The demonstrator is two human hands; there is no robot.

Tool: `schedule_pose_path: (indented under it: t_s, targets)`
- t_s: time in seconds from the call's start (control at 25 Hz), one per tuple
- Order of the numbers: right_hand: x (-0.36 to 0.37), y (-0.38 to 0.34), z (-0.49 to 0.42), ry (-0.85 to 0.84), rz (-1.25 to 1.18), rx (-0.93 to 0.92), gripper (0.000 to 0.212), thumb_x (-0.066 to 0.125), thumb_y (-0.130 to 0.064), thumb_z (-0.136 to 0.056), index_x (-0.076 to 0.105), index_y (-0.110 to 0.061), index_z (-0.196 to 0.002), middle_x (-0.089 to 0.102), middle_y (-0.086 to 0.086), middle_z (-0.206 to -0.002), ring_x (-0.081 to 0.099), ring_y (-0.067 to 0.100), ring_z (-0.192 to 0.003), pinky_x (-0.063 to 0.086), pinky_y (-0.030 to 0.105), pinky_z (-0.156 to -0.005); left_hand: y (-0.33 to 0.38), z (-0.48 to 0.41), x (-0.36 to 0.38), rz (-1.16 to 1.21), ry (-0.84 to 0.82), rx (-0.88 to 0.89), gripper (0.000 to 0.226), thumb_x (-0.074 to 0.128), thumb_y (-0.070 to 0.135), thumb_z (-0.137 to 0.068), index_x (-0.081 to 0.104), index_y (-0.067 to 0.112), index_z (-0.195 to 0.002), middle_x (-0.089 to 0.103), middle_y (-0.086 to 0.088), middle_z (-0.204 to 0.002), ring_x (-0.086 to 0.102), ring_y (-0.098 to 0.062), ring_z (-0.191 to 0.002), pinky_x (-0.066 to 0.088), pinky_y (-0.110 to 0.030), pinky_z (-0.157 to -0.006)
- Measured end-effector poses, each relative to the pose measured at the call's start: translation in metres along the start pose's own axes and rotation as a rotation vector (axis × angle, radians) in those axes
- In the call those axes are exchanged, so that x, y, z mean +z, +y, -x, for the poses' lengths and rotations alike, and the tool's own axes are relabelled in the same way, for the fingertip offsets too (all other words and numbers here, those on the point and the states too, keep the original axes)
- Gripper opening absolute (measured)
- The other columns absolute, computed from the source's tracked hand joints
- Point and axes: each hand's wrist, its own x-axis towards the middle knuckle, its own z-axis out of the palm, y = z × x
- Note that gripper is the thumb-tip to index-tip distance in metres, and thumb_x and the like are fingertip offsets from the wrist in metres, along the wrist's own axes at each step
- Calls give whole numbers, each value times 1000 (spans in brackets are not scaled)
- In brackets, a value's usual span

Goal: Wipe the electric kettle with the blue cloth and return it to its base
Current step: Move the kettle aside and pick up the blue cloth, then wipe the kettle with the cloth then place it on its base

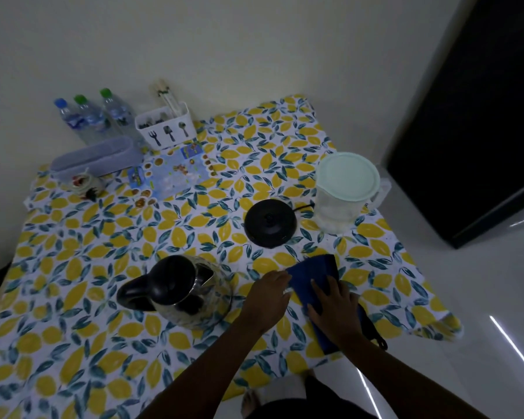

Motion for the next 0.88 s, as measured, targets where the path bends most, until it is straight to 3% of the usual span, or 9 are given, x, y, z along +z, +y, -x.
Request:
schedule_pose_path:
  t_s: [0.2,0.4,0.56,0.68,0.8,0.88]
  targets:
    - [-14,-6,-17,-41,-101,-36,48,51,-29,-91,42,-21,-137,36,15,-143,44,35,-119,44,42,-97,-1,19,-18,19,114,10,45,46,25,-99,42,8,-140,46,-12,-146,38,-25,-137,28,-34,-115]
    - [-52,-40,-4,55,-671,12,44,62,-20,-89,53,-18,-132,47,14,-135,51,30,-114,46,40,-90,-8,53,-63,20,334,20,43,44,25,-99,42,15,-141,45,-7,-148,35,-21,-140,26,-33,-116]
    - [-97,-98,-2,172,-954,-120,42,58,-13,-91,53,-24,-132,51,4,-129,53,23,-108,48,36,-83,-32,95,-109,30,612,-8,34,52,24,-96,54,18,-130,58,-4,-134,51,-21,-126,42,-38,-107]
    - [-127,-143,-10,130,-998,-237,39,56,-17,-93,54,-27,-131,48,-1,-124,52,18,-106,49,36,-84,-64,124,-131,-46,704,-162,38,60,32,-91,57,15,-126,60,-5,-130,53,-25,-123,42,-42,-107]
    - [-145,-191,-18,105,-933,-382,37,56,-15,-93,56,-23,-129,49,3,-122,52,22,-110,47,41,-90,-87,143,-139,-51,593,-360,64,62,54,-85,50,15,-134,55,-6,-137,47,-26,-128,36,-42,-109]
    - [-150,-219,-26,71,-798,-483,37,54,-15,-93,56,-19,-130,51,8,-124,52,26,-113,43,37,-88,-92,149,-140,-29,566,-384,74,60,64,-79,49,14,-132,58,-6,-132,51,-24,-124,40,-40,-104]
